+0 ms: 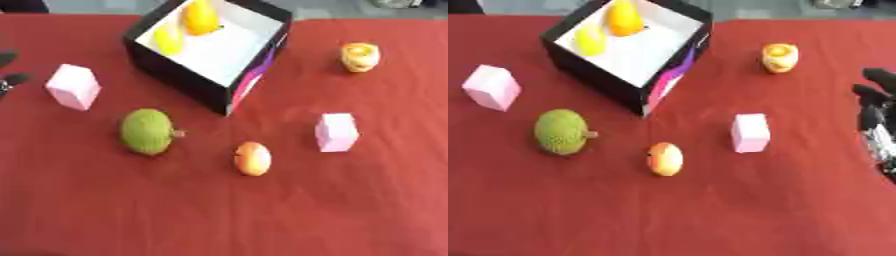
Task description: Pick up objects on the table and place them in the box.
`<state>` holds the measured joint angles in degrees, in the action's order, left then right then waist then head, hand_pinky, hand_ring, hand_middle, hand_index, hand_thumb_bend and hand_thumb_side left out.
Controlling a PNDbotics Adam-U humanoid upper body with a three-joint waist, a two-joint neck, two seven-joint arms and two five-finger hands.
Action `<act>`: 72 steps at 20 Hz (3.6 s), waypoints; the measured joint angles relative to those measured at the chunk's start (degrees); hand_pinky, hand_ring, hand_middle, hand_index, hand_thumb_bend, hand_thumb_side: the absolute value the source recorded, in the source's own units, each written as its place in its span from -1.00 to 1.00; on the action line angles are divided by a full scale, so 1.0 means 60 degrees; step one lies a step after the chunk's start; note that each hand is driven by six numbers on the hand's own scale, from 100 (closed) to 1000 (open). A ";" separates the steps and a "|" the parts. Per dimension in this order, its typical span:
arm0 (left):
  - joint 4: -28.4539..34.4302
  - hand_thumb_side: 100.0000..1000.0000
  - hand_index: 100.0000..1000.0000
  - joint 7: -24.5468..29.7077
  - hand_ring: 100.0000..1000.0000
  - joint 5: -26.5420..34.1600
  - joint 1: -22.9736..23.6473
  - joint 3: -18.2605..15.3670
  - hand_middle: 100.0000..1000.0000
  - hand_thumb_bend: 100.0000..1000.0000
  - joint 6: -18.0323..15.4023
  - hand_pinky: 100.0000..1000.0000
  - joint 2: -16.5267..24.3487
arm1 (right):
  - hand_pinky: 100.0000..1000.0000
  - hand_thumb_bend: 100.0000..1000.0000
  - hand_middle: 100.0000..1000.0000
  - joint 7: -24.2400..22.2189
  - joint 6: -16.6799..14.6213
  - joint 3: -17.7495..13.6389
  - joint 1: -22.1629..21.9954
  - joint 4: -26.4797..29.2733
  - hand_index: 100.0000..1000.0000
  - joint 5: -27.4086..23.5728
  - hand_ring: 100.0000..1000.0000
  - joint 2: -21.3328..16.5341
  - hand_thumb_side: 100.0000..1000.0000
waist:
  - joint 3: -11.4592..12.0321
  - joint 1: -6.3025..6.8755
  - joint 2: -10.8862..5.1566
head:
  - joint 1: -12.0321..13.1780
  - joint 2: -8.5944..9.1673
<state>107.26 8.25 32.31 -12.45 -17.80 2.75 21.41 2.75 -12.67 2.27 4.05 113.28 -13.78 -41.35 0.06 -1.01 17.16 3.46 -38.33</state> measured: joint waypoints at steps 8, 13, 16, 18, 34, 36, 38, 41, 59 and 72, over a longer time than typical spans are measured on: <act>-0.0048 0.33 0.69 0.0022 0.62 -0.0073 0.0178 -0.0001 0.60 -0.83 0.0006 0.38 0.0123 | 1.00 -1.00 0.97 -0.0929 -0.0275 0.0137 0.0480 0.0006 0.95 0.0838 0.95 -0.1775 -0.62 | -0.0094 -0.0123 -0.0146 | 0.0003 -0.0119; -0.0089 0.33 0.68 0.0029 0.62 -0.0129 0.0373 -0.0004 0.60 -0.82 -0.0001 0.38 0.0223 | 1.00 -1.00 0.96 -0.1797 0.0348 0.0342 0.1371 0.0009 0.94 0.1655 0.97 -0.2427 -0.78 | -0.0236 -0.0229 -0.0287 | 0.0046 -0.0267; -0.0123 0.33 0.68 0.0041 0.62 -0.0181 0.0487 -0.0004 0.60 -0.82 -0.0005 0.38 0.0239 | 0.99 -1.00 0.97 -0.2406 0.0700 0.0561 0.1905 0.0022 0.95 0.2349 0.99 -0.2667 -0.71 | -0.0305 -0.0279 -0.0360 | 0.0083 -0.0357; -0.0143 0.33 0.68 0.0059 0.62 -0.0196 0.0546 -0.0004 0.60 -0.81 -0.0016 0.38 0.0265 | 0.98 -1.00 0.97 -0.2763 0.0967 0.0753 0.2209 0.0037 0.96 0.2783 1.00 -0.2792 -0.64 | -0.0338 -0.0307 -0.0379 | 0.0085 -0.0410; -0.0245 0.36 0.68 0.0172 0.62 -0.0266 0.0644 -0.0003 0.61 -0.80 0.0006 0.39 0.0403 | 0.98 -0.68 0.94 -0.4302 0.1215 0.2765 0.2678 0.0063 0.94 0.5583 1.00 -0.3397 -0.08 | -0.0339 -0.0385 -0.0439 | -0.0086 -0.0556; -0.0264 0.36 0.68 0.0191 0.62 -0.0266 0.0645 -0.0002 0.61 -0.80 0.0019 0.39 0.0403 | 0.99 -0.51 0.94 -0.4535 0.1218 0.2928 0.2677 0.0063 0.95 0.5723 1.00 -0.3361 -0.03 | -0.0331 -0.0385 -0.0439 | -0.0103 -0.0561; -0.0292 0.37 0.68 0.0206 0.62 -0.0266 0.0646 -0.0002 0.61 -0.80 0.0033 0.39 0.0403 | 0.99 -0.42 0.94 -0.4733 0.1209 0.3048 0.2681 0.0063 0.95 0.5867 1.00 -0.3271 -0.01 | -0.0329 -0.0384 -0.0439 | -0.0110 -0.0563; -0.0296 0.37 0.67 0.0217 0.62 -0.0266 0.0654 -0.0001 0.60 -0.80 0.0039 0.39 0.0403 | 1.00 -0.34 0.92 -0.4869 0.1223 0.3160 0.2756 0.0063 0.95 0.6035 1.00 -0.3112 0.09 | -0.0329 -0.0381 -0.0439 | -0.0145 -0.0565; -0.0406 0.38 0.67 0.0225 0.62 -0.0252 0.0818 -0.0006 0.60 -0.78 0.0063 0.40 0.0478 | 1.00 -0.42 0.95 -0.5395 0.2256 0.3427 0.4242 -0.1132 0.97 0.6631 1.00 -0.1883 0.35 | -0.0300 -0.0446 -0.0624 | -0.0487 -0.0735; -0.0404 0.36 0.67 0.0211 0.63 -0.0126 0.0620 -0.0004 0.60 -0.78 0.0065 0.40 0.0475 | 1.00 -0.24 0.96 -0.5977 0.1286 0.3808 0.5042 -0.2651 0.96 0.7028 1.00 -0.1287 0.41 | -0.0018 -0.0379 -0.0524 | -0.0238 -0.0733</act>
<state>104.84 9.52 31.55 -8.73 -17.82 3.14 24.26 -33.11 -4.95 25.12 34.31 97.37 28.39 -49.07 -0.05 -3.29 14.01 2.03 -42.73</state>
